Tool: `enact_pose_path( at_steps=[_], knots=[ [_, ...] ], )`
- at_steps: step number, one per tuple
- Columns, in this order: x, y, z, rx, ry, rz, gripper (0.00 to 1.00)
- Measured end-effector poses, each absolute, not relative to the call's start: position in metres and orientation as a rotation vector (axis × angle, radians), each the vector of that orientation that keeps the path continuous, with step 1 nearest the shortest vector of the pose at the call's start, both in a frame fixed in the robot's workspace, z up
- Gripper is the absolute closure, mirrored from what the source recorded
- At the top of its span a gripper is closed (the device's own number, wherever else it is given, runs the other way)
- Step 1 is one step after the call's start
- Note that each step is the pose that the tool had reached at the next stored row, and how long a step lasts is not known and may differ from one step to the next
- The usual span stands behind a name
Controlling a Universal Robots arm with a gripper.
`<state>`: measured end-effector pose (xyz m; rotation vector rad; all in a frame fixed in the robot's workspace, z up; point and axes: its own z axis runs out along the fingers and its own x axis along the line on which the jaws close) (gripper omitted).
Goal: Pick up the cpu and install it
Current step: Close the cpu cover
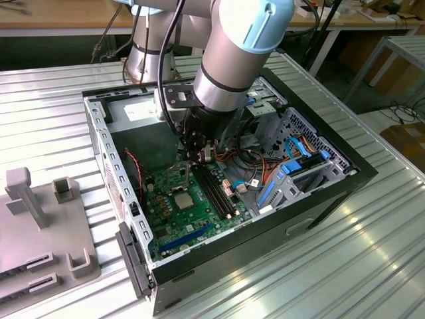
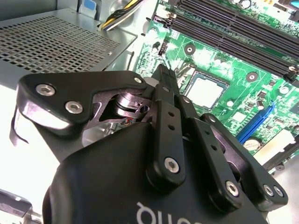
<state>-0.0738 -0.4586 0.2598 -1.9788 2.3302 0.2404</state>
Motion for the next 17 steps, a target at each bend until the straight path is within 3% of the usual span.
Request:
enact_pose_path(
  at_steps=[17],
  knots=[
    [-0.0738, -0.4610, 0.2616, -1.982, 2.328, 0.241, 0.89]
  ],
)
